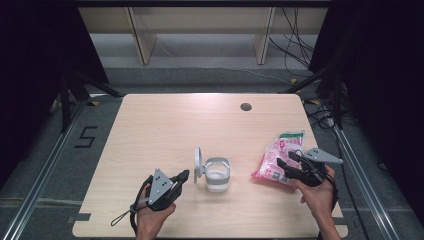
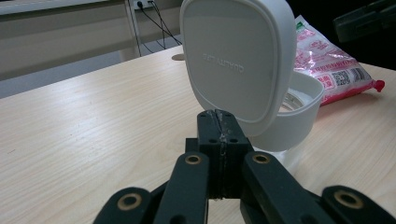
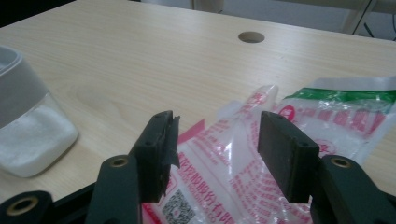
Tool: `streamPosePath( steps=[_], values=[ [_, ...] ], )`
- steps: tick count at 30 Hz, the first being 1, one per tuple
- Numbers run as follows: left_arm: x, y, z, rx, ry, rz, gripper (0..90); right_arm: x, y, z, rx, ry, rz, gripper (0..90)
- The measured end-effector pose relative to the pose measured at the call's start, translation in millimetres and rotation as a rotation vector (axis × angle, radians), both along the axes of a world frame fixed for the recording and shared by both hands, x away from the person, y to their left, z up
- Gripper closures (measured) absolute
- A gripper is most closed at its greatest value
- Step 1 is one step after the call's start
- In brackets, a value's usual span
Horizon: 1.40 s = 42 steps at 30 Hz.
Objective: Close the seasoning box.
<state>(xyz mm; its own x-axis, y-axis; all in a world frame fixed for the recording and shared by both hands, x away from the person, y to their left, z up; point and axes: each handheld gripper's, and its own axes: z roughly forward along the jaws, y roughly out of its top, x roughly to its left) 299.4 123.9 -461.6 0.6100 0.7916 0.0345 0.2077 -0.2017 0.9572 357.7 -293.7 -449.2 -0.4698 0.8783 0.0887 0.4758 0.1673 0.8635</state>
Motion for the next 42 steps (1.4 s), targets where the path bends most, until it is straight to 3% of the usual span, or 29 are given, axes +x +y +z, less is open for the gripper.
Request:
streamPosePath(
  steps=[1,2,4,5,6,7,9,10,13,15,18,19,20,23,25,30,32,33,42],
  values=[
    [0.9,-1.1,-0.1,-0.012,-0.001,-0.006,89.3,0.8,1.0,-1.9,-0.019,-0.022,0.005,46.6],
    [1.2,-1.9,0.4,-0.011,-0.003,-0.011,89.3,-1.8,3.3,-1.4,-0.004,0.0,0.014,46.6],
    [0.4,-4.1,0.7,-0.016,0.009,-0.007,89.3,-3.1,7.1,-3.0,-0.008,-0.008,0.033,46.6],
    [0.7,-3.4,1.2,-0.002,-0.003,-0.012,89.3,-2.3,7.6,-4.0,-0.034,-0.027,0.048,46.5],
    [0.4,-3.4,1.0,-0.002,-0.002,-0.012,89.3,-5.8,10.7,-3.2,-0.017,0.004,0.043,46.3],
    [0.1,-3.8,0.2,-0.016,0.004,-0.01,89.3,-6.1,12.5,-4.0,-0.021,-0.009,0.052,46.2],
    [-0.1,-2.1,0.7,-0.003,0.002,-0.009,89.3,-9.2,16.5,-3.9,-0.019,0.007,0.067,45.8],
    [-0.1,-1.7,0.9,-0.001,0.004,-0.01,89.3,-7.8,16.8,-5.2,-0.027,-0.02,0.085,45.6],
    [1.8,-1.4,1.5,0.001,0.006,-0.018,89.3,-13.1,22.2,-5.2,-0.016,0.014,0.084,45.0],
    [2.6,-2.3,2.0,-0.009,0.008,-0.018,89.3,-12.1,22.2,-6.7,-0.04,-0.014,0.109,44.9],
    [3.5,-3.1,3.3,-0.002,0.006,-0.021,89.3,-17.0,26.7,-7.6,-0.017,0.01,0.095,43.7],
    [3.8,-3.4,3.5,-0.004,0.012,-0.023,89.3,-14.8,25.1,-8.6,-0.043,-0.014,0.121,43.4],
    [4.1,-3.5,3.6,-0.005,0.014,-0.024,89.2,-15.6,26.2,-9.5,-0.035,-0.016,0.121,43.1],
    [5.4,-3.3,4.0,0.014,0.009,-0.035,89.2,-17.3,26.8,-10.9,-0.049,0.001,0.132,42.8],
    [5.8,-4.4,3.3,0.003,0.012,-0.033,89.2,-19.4,28.7,-11.7,-0.033,0.019,0.123,42.6],
    [6.9,-4.4,4.1,0.006,0.018,-0.029,89.2,-19.8,28.6,-13.1,-0.044,0.001,0.139,42.4],
    [8.2,-4.0,4.7,0.003,0.011,-0.029,89.2,-22.5,29.6,-12.4,-0.033,0.028,0.131,42.4],
    [8.4,-4.4,4.9,-0.007,0.017,-0.026,89.2,-20.7,28.2,-12.9,-0.043,0.007,0.146,42.4],
    [12.6,-6.4,9.6,0.016,0.013,-0.035,89.1,-24.1,28.2,-13.1,-0.049,0.001,0.146,42.5]
  ],
)
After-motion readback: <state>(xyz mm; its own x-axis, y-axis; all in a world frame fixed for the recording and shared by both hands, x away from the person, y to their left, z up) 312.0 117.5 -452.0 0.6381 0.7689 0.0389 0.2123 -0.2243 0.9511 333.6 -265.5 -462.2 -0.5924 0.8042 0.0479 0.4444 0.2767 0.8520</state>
